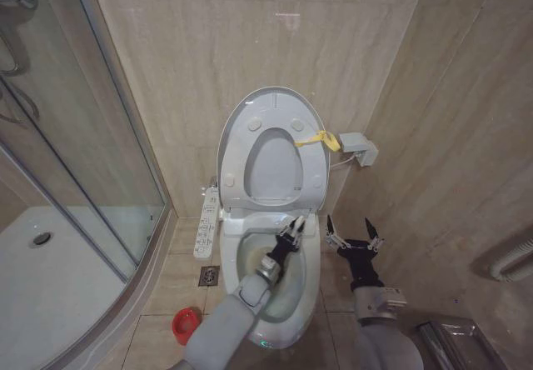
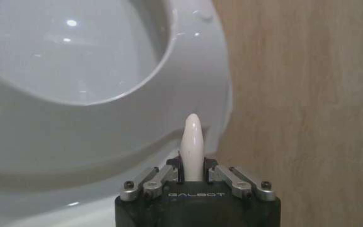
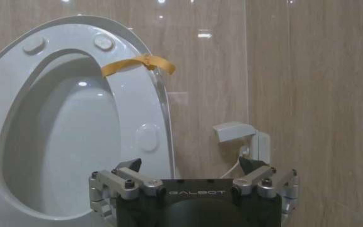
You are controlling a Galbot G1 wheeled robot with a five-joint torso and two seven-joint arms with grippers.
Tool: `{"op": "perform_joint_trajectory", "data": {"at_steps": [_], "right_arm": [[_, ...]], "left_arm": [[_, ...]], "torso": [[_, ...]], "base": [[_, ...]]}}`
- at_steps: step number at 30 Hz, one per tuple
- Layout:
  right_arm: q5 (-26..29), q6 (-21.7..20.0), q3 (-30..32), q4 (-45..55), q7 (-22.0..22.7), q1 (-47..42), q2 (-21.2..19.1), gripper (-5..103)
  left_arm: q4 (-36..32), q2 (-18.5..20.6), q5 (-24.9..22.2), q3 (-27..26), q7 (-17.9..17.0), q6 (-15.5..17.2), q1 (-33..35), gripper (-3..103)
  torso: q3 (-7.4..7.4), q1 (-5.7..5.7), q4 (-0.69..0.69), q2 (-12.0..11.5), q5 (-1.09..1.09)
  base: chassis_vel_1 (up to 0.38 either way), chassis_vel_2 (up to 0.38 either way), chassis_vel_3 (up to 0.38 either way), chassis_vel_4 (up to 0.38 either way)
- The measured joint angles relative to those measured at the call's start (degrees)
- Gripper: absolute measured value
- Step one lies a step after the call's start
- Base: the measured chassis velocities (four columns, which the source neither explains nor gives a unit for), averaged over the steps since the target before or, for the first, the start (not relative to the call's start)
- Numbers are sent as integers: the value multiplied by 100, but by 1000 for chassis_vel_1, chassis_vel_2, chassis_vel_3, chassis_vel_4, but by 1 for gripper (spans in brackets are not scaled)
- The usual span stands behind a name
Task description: Open the toilet lid, clean the toilet bowl with a toilet brush, close the toilet lid, and flush.
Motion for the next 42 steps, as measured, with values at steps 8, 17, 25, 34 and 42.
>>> {"op": "perform_joint_trajectory", "data": {"at_steps": [8,17,25,34,42], "right_arm": [[0,0,0,0,0,0,0,100],[0,0,0,0,0,-1,0,100],[0,0,-1,0,0,0,0,100],[0,0,1,0,0,0,0,100],[0,0,0,0,0,0,0,100]], "left_arm": [[-86,322,2,-155,3,-24,283,21],[-230,382,48,-234,37,-55,659,21],[-291,288,105,-194,6,-39,633,21],[-1390,245,97,202,-84,297,664,21],[-1290,103,115,358,-71,314,557,21]], "torso": [[-1,0,-1,1,0],[-5,-3,1,6,7],[4,1,1,-3,-5],[1,2,-1,-3,1],[0,0,-1,0,1]], "base": [[0,0,0,0],[0,0,0,0],[0,0,0,0],[0,0,0,0],[0,0,0,0]]}}
